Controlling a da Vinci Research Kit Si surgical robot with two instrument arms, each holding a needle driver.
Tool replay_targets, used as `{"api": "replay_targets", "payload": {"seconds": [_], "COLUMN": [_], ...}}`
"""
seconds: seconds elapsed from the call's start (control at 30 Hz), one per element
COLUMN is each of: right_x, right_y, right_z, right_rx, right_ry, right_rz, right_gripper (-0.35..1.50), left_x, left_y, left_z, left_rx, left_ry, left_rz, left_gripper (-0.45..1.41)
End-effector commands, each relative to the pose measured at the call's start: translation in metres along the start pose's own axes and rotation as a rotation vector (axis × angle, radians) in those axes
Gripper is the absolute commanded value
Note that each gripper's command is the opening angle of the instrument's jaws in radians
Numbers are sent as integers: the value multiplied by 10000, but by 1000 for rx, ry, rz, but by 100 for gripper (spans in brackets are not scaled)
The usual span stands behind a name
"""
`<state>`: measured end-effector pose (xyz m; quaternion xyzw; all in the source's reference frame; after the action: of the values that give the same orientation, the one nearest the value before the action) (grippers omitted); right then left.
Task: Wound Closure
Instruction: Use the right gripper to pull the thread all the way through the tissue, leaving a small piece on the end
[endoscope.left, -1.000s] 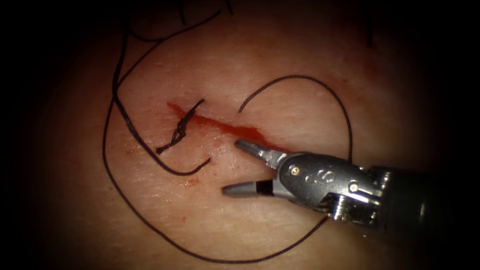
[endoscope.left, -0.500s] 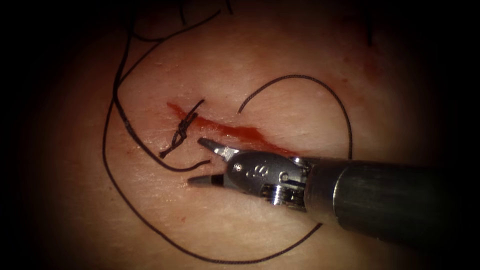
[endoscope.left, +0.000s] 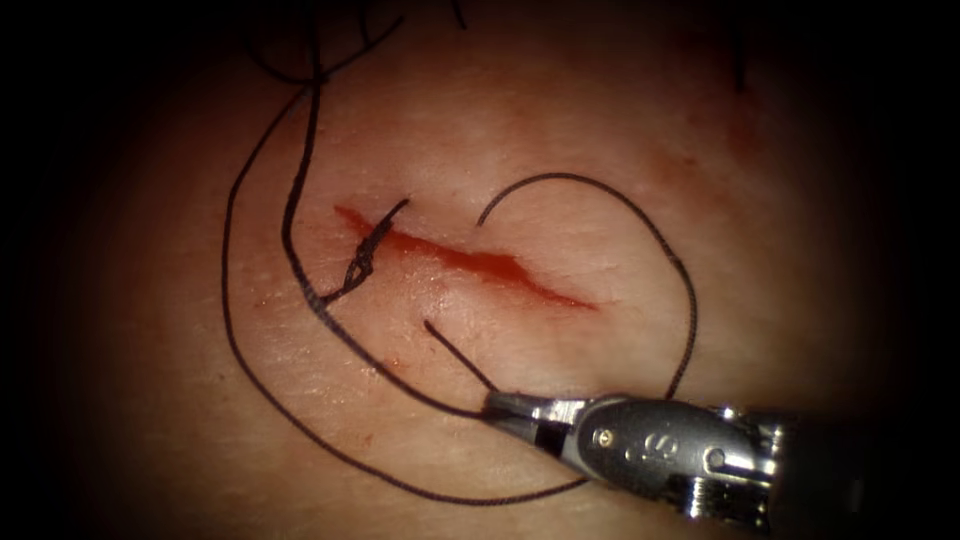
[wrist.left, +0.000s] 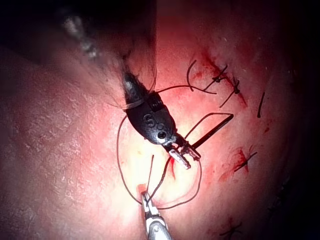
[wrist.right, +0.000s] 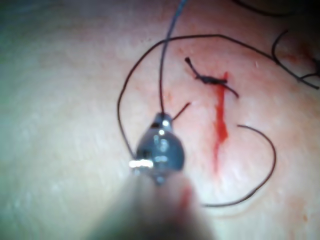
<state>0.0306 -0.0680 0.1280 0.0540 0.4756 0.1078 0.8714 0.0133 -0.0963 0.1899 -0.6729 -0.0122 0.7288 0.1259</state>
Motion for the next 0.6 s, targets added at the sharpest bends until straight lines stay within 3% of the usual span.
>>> {"api": "replay_targets", "payload": {"seconds": [0.03, 0.07, 0.27, 0.57, 0.6], "right_x": [2, 11, 32, 25, 26], "right_y": [-22, -37, -64, -75, -71], "right_z": [-12, -33, -83, -119, -119], "right_rx": [13, 18, 17, 27, 26], "right_ry": [2, 5, 19, 4, 9], "right_rz": [10, 10, 14, 14, 18], "right_gripper": [-35, -35, -35, -35, -23], "left_x": [-9, -13, -25, -30, -30], "left_y": [9, 14, 28, 32, 32], "left_z": [10, 17, 38, 41, 40], "left_rx": [-11, -22, -51, -77, -76], "left_ry": [0, -1, -1, 12, 11], "left_rz": [-4, -5, -10, -17, -17], "left_gripper": [-45, -45, -45, -45, -45]}}
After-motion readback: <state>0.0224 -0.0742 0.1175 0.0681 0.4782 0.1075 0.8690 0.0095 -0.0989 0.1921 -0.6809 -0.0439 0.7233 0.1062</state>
